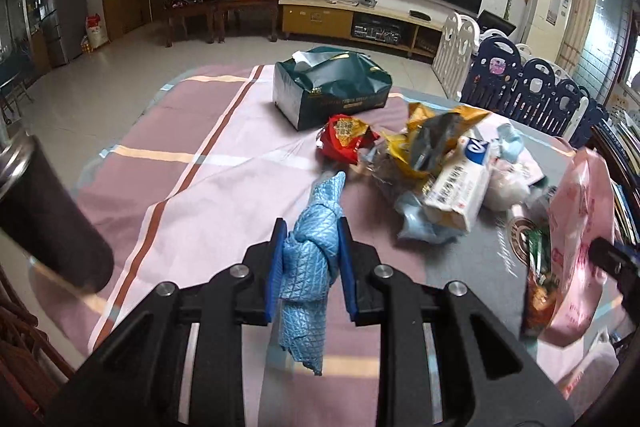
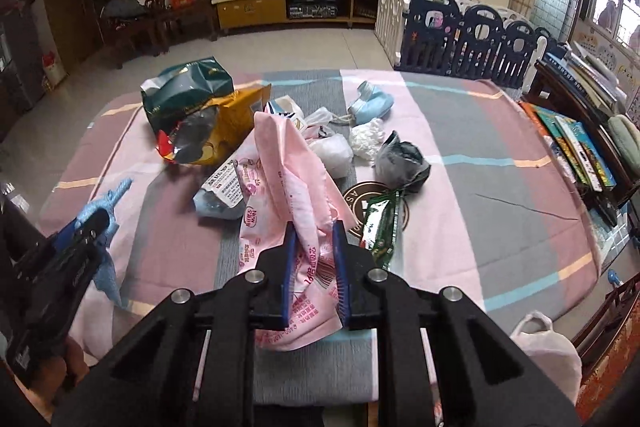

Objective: Collect trash
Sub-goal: 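Carry the blue cloth and pink bag over the white bin and release both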

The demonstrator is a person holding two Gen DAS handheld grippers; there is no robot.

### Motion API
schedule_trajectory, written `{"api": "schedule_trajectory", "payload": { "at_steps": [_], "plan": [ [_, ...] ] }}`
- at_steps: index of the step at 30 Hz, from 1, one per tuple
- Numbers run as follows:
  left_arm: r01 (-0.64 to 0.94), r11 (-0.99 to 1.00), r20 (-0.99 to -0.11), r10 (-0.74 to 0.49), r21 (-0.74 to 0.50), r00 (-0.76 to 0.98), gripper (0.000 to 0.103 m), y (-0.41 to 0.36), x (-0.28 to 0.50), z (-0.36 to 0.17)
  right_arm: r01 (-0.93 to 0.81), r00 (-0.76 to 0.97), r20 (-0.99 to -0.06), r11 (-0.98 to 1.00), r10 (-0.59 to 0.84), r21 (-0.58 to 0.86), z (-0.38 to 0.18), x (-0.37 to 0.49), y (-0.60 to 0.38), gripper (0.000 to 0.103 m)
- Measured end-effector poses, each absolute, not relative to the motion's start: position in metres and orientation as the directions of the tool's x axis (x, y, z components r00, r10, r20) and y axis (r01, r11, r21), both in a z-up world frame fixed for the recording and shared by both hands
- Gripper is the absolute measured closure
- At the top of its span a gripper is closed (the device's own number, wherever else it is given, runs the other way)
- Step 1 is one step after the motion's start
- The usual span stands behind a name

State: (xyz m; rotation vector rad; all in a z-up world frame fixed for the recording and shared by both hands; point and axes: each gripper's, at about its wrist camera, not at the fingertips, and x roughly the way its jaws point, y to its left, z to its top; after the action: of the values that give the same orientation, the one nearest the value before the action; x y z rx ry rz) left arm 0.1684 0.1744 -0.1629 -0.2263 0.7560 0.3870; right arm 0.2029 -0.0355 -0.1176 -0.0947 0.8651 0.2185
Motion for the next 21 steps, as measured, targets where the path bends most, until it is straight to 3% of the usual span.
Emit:
{"api": "schedule_trajectory", "payload": {
  "at_steps": [16, 21],
  "plan": [
    [-0.303, 0.951, -0.657, 0.186, -0.068, 0.731, 0.077, 0.117, 0.096, -0.108, -0.232, 0.701, -0.690, 0.972, 0.181, 0.019, -0.068, 0.149, -0.061, 0.085],
    [-0.247, 0.954, -0.648, 0.082, -0.168, 0.758, 0.077, 0.114, 0.084, -0.093, -0.213, 0.702, -0.685, 0.975, 0.194, 0.057, -0.062, 0.137, -0.088, 0.085]
  ]
}}
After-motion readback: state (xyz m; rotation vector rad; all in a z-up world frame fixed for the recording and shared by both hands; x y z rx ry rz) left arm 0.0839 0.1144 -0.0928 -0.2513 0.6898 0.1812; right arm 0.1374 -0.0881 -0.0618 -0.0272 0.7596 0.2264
